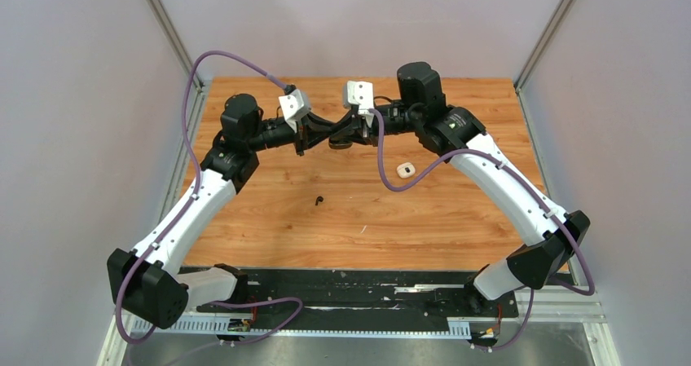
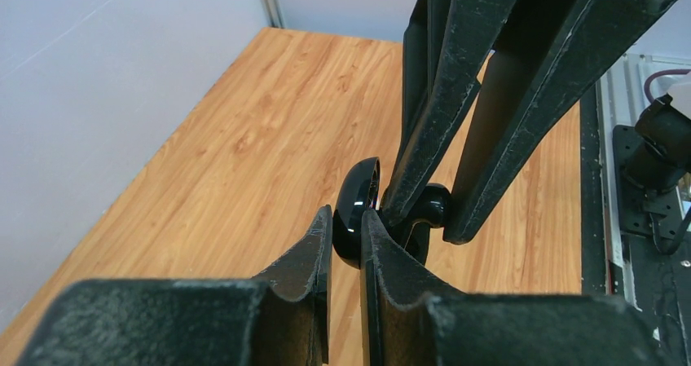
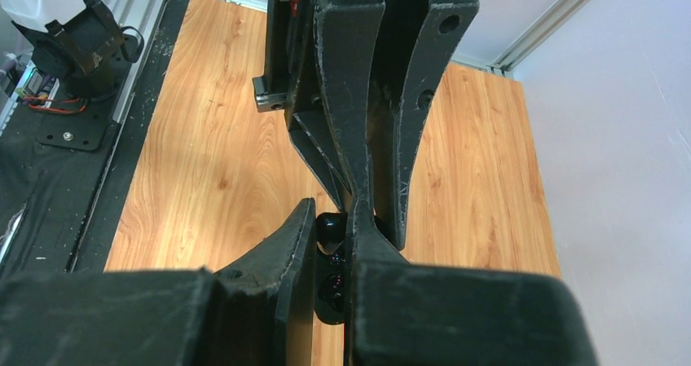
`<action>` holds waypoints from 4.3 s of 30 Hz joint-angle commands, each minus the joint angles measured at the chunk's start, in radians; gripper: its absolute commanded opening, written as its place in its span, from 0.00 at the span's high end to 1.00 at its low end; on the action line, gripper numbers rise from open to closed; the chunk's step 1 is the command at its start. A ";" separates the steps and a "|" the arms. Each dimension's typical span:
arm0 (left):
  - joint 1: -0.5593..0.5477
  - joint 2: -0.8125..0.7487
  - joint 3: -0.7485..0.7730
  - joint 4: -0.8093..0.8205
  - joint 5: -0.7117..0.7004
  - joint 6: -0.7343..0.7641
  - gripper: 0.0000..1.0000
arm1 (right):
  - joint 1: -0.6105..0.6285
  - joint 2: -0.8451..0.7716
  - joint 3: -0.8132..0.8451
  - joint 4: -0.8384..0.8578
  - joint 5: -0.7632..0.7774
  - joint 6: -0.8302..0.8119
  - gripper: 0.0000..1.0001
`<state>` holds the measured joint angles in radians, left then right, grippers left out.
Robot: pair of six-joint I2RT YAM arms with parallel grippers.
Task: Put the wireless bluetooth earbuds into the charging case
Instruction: Adjust the earbud with the charging case, then pick up the earbud from the center of the board.
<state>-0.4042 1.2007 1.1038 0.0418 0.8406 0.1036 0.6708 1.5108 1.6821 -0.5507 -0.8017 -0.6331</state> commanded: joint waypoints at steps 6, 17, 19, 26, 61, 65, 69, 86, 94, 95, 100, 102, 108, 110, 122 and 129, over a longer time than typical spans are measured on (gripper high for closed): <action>-0.003 -0.017 0.020 0.038 0.008 -0.029 1.00 | -0.004 -0.025 0.001 -0.037 -0.002 -0.048 1.00; -0.003 -0.019 0.019 0.036 0.013 -0.022 1.00 | -0.004 -0.009 -0.005 -0.063 0.048 -0.085 1.00; -0.004 -0.020 0.017 0.040 0.015 -0.026 1.00 | -0.004 -0.001 0.000 -0.069 0.052 -0.087 1.00; -0.003 -0.010 0.020 0.059 0.012 -0.056 1.00 | 0.005 0.016 0.016 -0.100 0.045 -0.101 1.00; -0.004 0.024 0.016 0.097 0.010 -0.158 1.00 | 0.070 0.069 0.093 -0.197 0.181 -0.217 0.70; -0.003 0.017 0.000 0.099 0.019 -0.163 1.00 | 0.079 0.069 0.111 -0.183 0.217 -0.200 0.57; -0.004 0.018 -0.019 0.109 0.023 -0.172 1.00 | 0.081 0.062 0.151 -0.181 0.217 -0.168 0.52; 0.010 0.051 -0.027 0.160 0.039 -0.241 1.00 | -0.004 -0.050 0.166 0.014 0.233 0.137 0.42; 0.048 0.039 -0.003 0.094 0.014 -0.220 1.00 | -0.249 -0.134 -0.002 0.127 0.225 0.447 0.41; 0.060 0.034 -0.003 0.070 -0.004 -0.214 1.00 | -0.287 -0.144 -0.052 0.144 0.185 0.472 0.43; 0.107 -0.036 -0.001 -0.030 -0.129 -0.135 1.00 | -0.333 -0.124 -0.269 0.149 0.001 0.387 0.51; 0.124 -0.068 -0.002 -0.109 -0.177 -0.110 1.00 | -0.294 -0.079 -0.308 0.116 0.019 0.319 0.54; 0.184 -0.163 -0.023 -0.210 -0.253 -0.074 1.00 | -0.154 0.087 -0.374 0.117 0.013 0.150 0.55; 0.202 -0.190 -0.034 -0.231 -0.270 -0.084 1.00 | -0.113 0.139 -0.384 0.125 -0.012 0.067 0.54; 0.245 -0.268 -0.041 -0.292 -0.349 -0.156 1.00 | 0.018 0.484 -0.269 0.190 -0.043 -0.239 0.52; 0.261 -0.291 -0.034 -0.324 -0.346 -0.163 1.00 | 0.045 0.589 -0.188 0.171 -0.044 -0.341 0.52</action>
<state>-0.1585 0.9405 1.0538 -0.2752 0.4988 -0.0402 0.6987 2.0735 1.4277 -0.3992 -0.8127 -0.8555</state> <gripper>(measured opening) 0.195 0.477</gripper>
